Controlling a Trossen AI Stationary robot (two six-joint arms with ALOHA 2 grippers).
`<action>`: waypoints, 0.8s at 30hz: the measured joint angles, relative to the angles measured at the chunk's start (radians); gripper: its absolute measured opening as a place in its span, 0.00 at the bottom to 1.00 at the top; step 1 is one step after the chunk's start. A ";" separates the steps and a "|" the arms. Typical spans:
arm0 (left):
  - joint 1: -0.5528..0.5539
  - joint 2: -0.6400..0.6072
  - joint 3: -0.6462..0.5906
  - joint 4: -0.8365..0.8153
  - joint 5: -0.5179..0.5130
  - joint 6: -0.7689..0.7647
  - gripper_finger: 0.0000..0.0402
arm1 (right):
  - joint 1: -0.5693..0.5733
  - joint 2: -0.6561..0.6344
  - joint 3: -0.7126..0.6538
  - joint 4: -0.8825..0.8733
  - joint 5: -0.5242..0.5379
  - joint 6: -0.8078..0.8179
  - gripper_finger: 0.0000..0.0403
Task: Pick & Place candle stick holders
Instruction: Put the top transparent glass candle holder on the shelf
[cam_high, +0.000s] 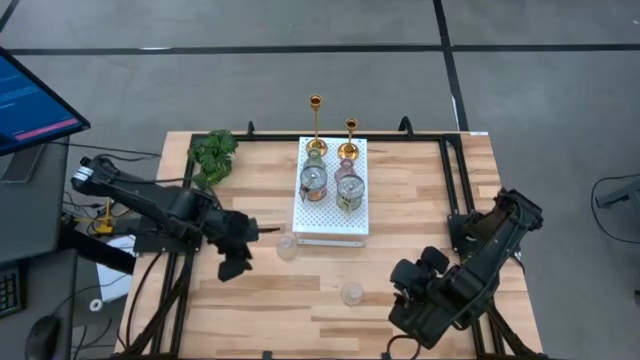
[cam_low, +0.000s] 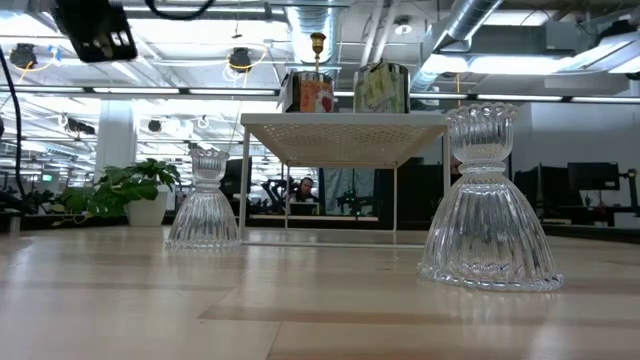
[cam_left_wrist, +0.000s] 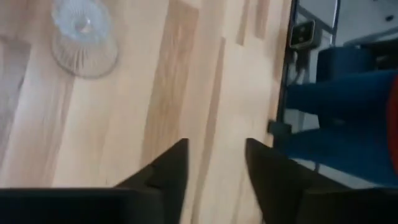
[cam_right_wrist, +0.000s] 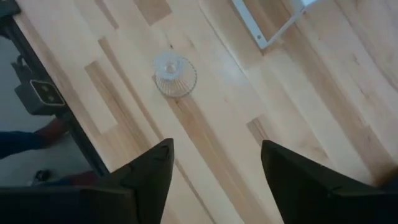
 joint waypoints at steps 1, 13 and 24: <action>0.000 0.003 -0.022 0.037 -0.013 0.003 0.43 | 0.004 0.000 0.000 0.000 0.011 0.000 0.57; 0.053 0.043 -0.141 0.114 -0.387 0.127 0.69 | 0.009 0.000 0.000 0.000 0.035 -0.053 0.51; 0.059 0.046 -0.266 0.403 -0.394 0.340 0.69 | 0.023 0.000 0.000 0.000 0.036 -0.046 0.51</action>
